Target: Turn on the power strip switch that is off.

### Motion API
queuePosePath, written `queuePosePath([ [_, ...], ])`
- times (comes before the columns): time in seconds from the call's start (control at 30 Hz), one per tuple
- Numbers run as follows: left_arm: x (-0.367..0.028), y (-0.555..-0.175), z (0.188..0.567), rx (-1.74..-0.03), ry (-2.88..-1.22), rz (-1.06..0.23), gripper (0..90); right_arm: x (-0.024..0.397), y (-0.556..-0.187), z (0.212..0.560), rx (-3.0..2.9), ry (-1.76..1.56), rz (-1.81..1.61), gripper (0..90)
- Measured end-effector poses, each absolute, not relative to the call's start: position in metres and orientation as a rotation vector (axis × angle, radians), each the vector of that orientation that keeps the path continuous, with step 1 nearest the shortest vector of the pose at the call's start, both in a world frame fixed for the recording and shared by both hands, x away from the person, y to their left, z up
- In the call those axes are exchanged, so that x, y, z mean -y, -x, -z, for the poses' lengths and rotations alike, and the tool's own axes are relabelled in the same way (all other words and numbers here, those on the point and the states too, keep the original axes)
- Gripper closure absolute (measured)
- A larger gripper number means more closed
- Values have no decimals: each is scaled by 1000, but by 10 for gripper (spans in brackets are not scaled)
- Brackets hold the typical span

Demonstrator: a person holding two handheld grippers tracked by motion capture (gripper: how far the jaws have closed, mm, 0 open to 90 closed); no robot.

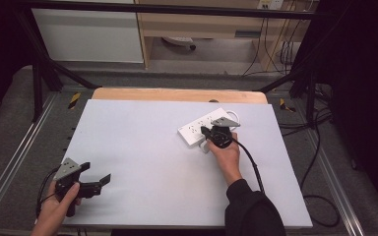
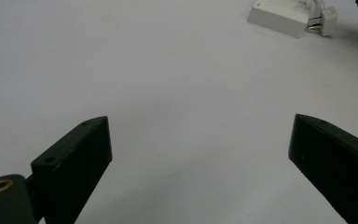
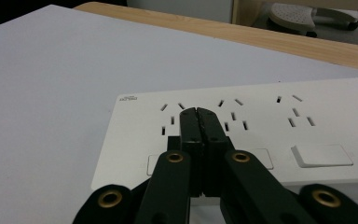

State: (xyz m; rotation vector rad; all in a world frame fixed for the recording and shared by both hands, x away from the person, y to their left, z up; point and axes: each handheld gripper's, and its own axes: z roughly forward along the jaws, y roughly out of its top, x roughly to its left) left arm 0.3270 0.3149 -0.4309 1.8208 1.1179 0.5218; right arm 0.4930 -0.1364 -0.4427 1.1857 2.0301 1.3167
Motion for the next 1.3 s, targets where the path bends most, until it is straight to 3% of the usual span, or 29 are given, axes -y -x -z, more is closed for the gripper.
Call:
queuePosePath([
  [1.3,-315,-327,431,-1117,-1826,-527,60,136,-494,450,-2047,-1191,-1284,900],
])
